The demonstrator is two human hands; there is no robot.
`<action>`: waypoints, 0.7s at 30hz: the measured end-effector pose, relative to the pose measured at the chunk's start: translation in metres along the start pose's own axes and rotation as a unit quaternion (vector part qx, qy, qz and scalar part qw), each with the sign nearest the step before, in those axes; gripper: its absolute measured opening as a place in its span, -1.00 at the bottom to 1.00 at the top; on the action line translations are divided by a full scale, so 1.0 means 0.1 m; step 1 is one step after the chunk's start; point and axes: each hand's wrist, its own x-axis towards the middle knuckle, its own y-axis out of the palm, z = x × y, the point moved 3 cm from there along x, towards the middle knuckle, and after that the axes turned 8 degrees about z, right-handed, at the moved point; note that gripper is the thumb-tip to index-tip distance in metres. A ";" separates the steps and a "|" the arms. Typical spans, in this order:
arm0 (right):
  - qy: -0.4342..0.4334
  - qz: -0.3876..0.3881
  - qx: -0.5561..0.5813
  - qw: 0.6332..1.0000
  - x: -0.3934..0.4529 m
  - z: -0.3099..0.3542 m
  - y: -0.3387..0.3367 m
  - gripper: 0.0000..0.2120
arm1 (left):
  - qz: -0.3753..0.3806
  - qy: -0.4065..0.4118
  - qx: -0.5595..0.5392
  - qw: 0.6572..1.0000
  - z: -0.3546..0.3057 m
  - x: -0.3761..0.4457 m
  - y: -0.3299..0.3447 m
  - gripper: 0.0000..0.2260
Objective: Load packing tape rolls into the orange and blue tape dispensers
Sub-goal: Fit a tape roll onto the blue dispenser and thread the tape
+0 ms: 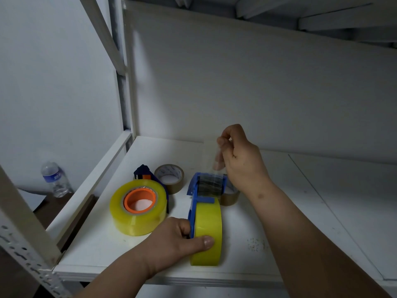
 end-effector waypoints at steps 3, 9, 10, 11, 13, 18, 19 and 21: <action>0.015 0.011 0.006 1.000 0.03 -0.02 0.01 -0.89 | 0.001 -0.006 0.011 1.000 0.01 0.01 0.00 -0.21; 0.045 0.032 0.034 0.998 0.05 -0.05 0.03 -0.86 | 0.002 0.002 0.024 1.000 0.00 -0.01 0.01 -0.32; 0.049 0.034 0.035 0.998 0.06 -0.05 0.03 -0.86 | 0.002 0.003 0.025 1.000 0.01 -0.02 0.02 -0.34; 0.053 0.036 0.036 0.997 0.07 -0.06 0.03 -0.86 | 0.002 0.003 0.024 1.000 0.02 -0.02 0.02 -0.36; 0.062 0.040 0.037 0.997 0.08 -0.08 0.04 -0.85 | -0.003 0.000 0.024 1.000 0.03 -0.03 0.02 -0.38; 0.094 0.056 0.058 0.992 0.11 -0.10 0.05 -0.84 | -0.003 -0.005 0.028 1.000 0.02 -0.06 0.04 -0.38; 0.103 0.057 0.065 0.991 0.11 -0.10 0.05 -0.83 | -0.002 -0.008 0.030 1.000 0.02 -0.06 0.05 -0.35; 0.122 0.061 0.089 0.987 0.11 -0.10 0.06 -0.83 | -0.003 -0.011 0.031 0.999 0.03 -0.08 0.05 -0.35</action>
